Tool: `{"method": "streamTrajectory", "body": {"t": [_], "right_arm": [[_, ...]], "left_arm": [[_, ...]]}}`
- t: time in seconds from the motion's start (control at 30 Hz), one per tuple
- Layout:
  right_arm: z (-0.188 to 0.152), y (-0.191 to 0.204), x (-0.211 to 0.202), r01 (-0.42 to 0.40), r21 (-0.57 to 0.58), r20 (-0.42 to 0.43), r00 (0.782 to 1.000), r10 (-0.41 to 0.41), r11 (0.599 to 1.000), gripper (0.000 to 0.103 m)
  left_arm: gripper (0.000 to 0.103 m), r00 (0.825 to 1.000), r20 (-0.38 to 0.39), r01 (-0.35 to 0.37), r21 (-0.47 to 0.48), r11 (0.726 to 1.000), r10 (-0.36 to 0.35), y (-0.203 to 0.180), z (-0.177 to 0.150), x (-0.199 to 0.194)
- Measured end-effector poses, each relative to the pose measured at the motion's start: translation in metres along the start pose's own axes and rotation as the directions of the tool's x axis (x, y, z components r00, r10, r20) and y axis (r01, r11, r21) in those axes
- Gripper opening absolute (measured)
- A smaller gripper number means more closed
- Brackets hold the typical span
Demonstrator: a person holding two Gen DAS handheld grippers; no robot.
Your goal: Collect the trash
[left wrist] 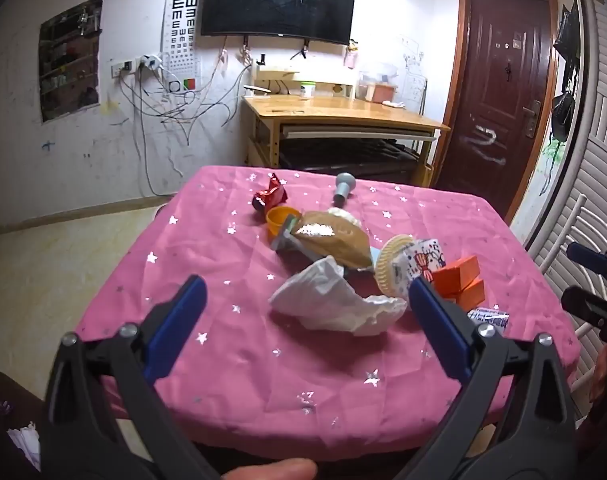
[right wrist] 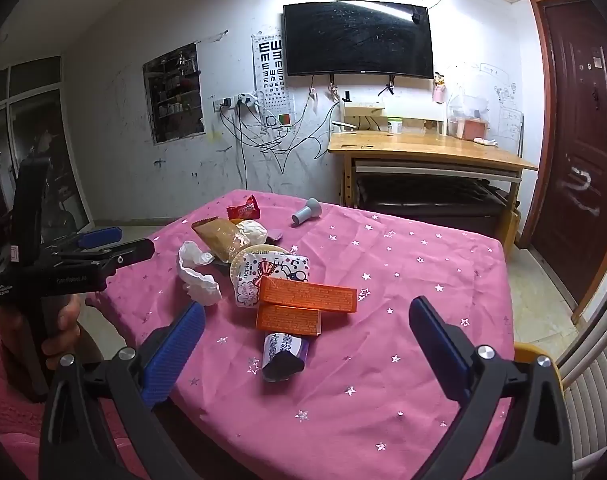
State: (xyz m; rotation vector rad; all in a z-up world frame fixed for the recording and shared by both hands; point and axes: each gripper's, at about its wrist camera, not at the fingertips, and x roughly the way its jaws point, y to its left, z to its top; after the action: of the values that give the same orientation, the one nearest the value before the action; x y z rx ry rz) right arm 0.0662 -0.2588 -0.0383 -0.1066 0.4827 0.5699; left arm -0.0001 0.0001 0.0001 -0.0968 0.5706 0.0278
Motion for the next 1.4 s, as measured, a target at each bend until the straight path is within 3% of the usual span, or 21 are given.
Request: {"method": "streamTrajectory", "body": {"t": [1.4], "right_arm": [[-0.0025,0.0061,0.0058,-0.003,-0.016,-0.016,1.000,0.003,1.000,0.096]], "left_arm": [[0.097,1.000,-0.009,-0.003,0.005,1.000,0.003,-0.0003,0.0000,0.0004]]}}
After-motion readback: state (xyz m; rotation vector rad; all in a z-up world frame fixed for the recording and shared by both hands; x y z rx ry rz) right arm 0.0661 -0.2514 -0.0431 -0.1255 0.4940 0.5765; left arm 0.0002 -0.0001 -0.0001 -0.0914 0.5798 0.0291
